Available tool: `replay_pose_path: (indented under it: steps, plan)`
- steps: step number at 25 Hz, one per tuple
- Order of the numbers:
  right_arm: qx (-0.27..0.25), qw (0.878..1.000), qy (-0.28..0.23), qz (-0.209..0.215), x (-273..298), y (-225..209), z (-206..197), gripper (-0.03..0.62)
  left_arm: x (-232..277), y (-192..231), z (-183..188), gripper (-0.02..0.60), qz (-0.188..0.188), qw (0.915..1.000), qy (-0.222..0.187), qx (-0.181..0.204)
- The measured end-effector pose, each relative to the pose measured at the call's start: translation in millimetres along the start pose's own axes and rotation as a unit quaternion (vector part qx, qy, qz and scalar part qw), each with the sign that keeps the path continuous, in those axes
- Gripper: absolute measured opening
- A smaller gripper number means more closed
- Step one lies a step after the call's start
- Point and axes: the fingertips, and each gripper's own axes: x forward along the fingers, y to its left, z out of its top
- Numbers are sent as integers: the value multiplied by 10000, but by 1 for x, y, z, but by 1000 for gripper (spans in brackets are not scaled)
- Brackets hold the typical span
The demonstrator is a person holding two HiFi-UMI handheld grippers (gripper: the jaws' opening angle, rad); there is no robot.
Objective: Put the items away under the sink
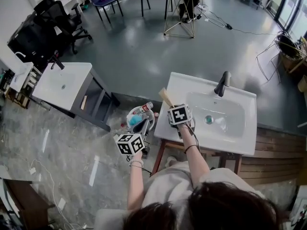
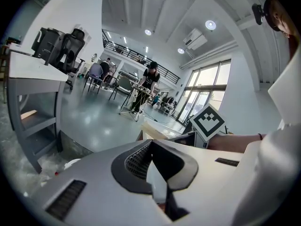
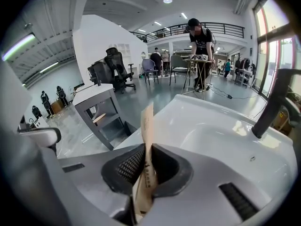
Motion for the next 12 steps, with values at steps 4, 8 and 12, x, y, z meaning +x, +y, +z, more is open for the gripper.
replay_pose_path:
  steps: [4, 8, 12]
  plan:
    - [93, 9999, -140, -27, -11, -2, 2, 48, -5, -5, -5, 2, -57, 10000, 42, 29]
    - [270, 9992, -268, -118, -26, -3, 1, 48, -12, -12, -8, 2, -137, 9999, 68, 66]
    - [309, 9986, -383, -195, -42, 1, 0, 48, -22, -21, -11, 2, -221, 9996, 66, 139]
